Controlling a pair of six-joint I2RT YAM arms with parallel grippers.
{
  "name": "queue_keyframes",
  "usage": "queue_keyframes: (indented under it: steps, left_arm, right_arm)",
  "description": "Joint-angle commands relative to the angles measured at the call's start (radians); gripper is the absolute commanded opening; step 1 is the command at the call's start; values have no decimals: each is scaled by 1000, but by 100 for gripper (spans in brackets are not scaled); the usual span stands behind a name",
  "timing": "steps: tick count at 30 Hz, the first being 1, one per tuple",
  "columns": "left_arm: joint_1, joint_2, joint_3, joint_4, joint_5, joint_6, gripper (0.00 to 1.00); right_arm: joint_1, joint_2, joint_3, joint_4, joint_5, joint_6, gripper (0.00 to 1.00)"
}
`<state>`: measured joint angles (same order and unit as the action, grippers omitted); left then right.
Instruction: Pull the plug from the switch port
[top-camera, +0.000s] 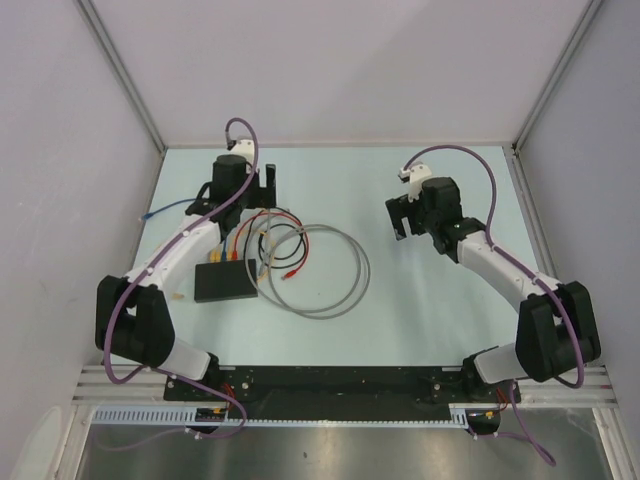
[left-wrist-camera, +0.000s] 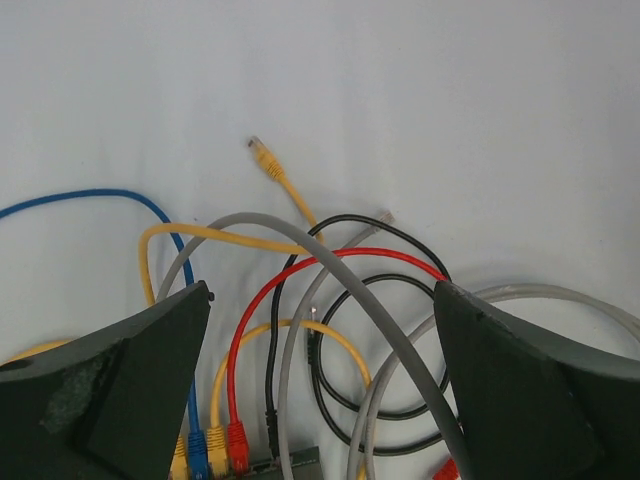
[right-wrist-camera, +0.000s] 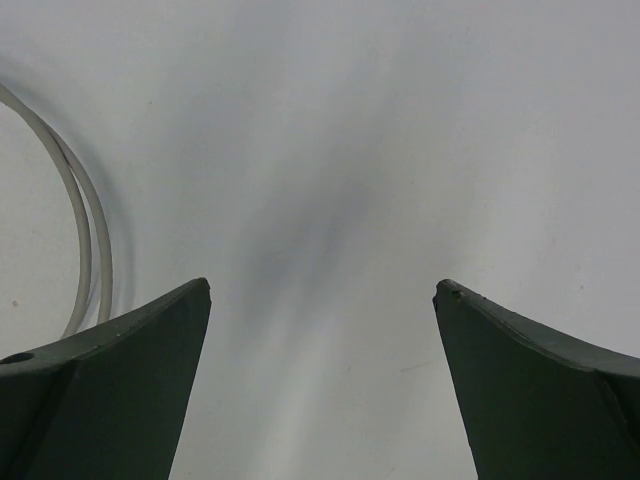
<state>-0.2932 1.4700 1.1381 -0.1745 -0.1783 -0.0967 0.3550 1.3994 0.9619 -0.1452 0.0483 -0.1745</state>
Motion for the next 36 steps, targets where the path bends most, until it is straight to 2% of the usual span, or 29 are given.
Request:
queue_keyframes:
  steps: [1, 6, 8, 12, 14, 18, 19, 22, 24, 26, 27, 30, 32, 36]
  left_arm:
    - [49, -33, 37, -71, 36, -54, 100]
    - [115, -17, 81, -172, 122, -70, 100]
    - [160, -5, 97, -232, 137, -121, 100]
    - [261, -8, 57, -249, 224, -193, 100]
    - [276, -16, 29, -243, 244, -213, 99]
    - [284, -2, 2, -234, 238, -228, 98]
    - [287, 4, -9, -227, 250, -230, 96]
    - [290, 39, 3, -269, 224, -270, 86]
    - [356, 12, 8, -263, 293, -282, 86]
    - [364, -25, 40, -244, 403, -192, 89]
    - [359, -61, 60, -241, 541, -154, 90]
    - [326, -109, 113, -278, 690, 15, 98]
    - [272, -145, 143, -363, 672, 163, 100]
    - [253, -253, 39, -362, 658, 199, 100]
  right_arm:
    - [2, 58, 89, -28, 16, 26, 100]
    - [2, 137, 237, -99, -148, 20, 100]
    - [2, 179, 325, -122, -188, 30, 100]
    - [15, 263, 471, -198, -289, 41, 93]
    - [13, 315, 544, -260, -330, 41, 89]
    - [15, 371, 594, -324, -441, 49, 82]
    - [15, 375, 594, -332, -462, 47, 76]
    - [25, 401, 604, -362, -504, 38, 72]
    - [24, 408, 613, -376, -501, 47, 73]
    - [24, 395, 604, -372, -499, 41, 77]
    - [22, 386, 597, -369, -486, 37, 78]
    - [22, 360, 560, -353, -469, 23, 84]
    - [22, 357, 541, -353, -466, 21, 86]
    - [19, 360, 535, -347, -465, 26, 88]
